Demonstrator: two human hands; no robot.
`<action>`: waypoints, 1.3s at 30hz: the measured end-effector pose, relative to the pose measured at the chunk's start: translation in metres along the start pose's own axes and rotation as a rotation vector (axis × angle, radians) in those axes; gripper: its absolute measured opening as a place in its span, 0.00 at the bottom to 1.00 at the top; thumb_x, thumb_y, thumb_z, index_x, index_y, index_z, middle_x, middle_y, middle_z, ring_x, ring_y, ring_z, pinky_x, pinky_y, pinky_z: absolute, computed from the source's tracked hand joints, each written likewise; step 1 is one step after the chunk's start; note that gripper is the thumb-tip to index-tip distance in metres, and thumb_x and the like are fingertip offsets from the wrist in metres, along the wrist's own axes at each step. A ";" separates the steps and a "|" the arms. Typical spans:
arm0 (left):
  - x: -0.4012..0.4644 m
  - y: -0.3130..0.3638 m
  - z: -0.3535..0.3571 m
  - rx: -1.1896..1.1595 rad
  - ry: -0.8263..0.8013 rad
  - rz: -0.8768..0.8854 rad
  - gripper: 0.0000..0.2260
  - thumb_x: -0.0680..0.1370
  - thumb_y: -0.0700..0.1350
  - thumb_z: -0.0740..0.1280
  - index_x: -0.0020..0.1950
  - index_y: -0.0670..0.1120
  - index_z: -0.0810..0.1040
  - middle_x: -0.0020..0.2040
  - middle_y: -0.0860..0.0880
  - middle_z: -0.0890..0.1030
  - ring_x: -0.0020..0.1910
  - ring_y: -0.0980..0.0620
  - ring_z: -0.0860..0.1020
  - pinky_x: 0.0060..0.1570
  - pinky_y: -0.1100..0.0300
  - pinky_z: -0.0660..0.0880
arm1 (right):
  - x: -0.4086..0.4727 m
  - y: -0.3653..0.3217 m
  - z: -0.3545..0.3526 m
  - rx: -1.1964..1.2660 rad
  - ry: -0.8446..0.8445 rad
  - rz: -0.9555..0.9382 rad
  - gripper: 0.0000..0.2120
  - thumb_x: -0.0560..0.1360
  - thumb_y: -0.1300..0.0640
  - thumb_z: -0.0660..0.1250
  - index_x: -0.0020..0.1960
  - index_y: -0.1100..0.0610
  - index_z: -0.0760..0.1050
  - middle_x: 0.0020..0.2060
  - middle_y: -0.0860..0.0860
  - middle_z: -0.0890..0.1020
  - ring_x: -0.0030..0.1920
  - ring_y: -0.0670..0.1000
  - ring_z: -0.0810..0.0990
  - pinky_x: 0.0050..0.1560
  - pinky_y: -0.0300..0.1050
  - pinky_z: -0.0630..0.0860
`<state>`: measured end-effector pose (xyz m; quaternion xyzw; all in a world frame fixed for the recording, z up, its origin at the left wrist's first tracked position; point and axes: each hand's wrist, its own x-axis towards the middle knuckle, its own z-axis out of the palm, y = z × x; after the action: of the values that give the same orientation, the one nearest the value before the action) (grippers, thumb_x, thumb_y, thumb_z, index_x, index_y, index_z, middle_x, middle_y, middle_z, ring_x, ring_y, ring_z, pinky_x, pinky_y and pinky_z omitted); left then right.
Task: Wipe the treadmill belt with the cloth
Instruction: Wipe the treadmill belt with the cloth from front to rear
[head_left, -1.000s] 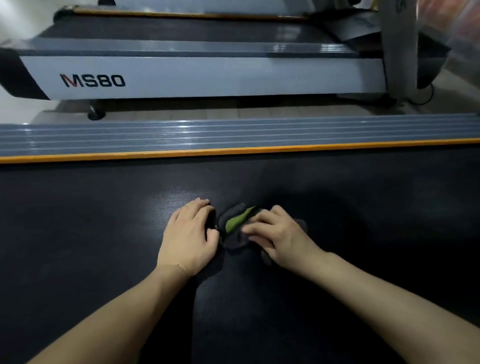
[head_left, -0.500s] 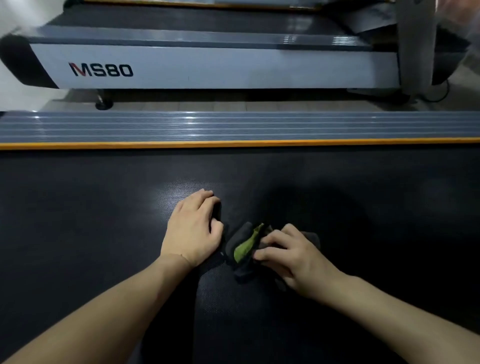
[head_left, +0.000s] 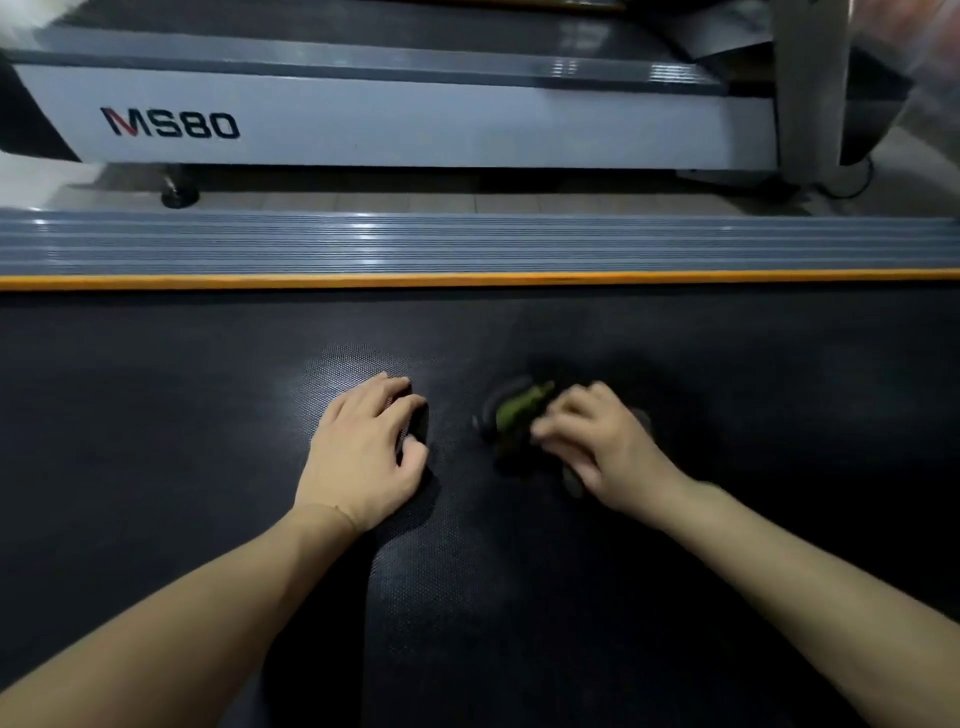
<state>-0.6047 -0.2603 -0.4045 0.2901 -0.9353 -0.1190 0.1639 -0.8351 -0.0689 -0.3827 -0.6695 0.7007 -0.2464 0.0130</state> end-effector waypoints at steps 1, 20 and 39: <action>0.000 0.000 0.000 0.006 -0.002 -0.002 0.21 0.73 0.51 0.58 0.62 0.50 0.81 0.67 0.51 0.78 0.72 0.48 0.71 0.72 0.50 0.65 | -0.020 -0.007 -0.008 0.034 -0.053 -0.057 0.07 0.80 0.55 0.68 0.55 0.54 0.82 0.51 0.50 0.79 0.47 0.53 0.72 0.52 0.42 0.71; 0.000 -0.001 0.000 0.042 -0.031 -0.013 0.21 0.73 0.52 0.58 0.62 0.49 0.81 0.68 0.52 0.77 0.73 0.48 0.70 0.72 0.48 0.65 | -0.044 0.026 -0.030 -0.043 0.040 0.160 0.08 0.77 0.57 0.70 0.56 0.55 0.81 0.48 0.49 0.76 0.50 0.49 0.73 0.53 0.38 0.70; 0.000 0.001 0.000 0.032 0.003 -0.006 0.21 0.72 0.51 0.58 0.60 0.48 0.82 0.67 0.50 0.78 0.72 0.48 0.71 0.71 0.47 0.65 | -0.087 0.038 -0.039 -0.147 0.103 0.313 0.07 0.77 0.56 0.70 0.55 0.54 0.81 0.49 0.49 0.76 0.50 0.50 0.72 0.53 0.41 0.69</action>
<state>-0.6057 -0.2598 -0.4042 0.2956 -0.9360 -0.1041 0.1602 -0.8755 0.0253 -0.3893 -0.5381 0.8121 -0.2232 -0.0338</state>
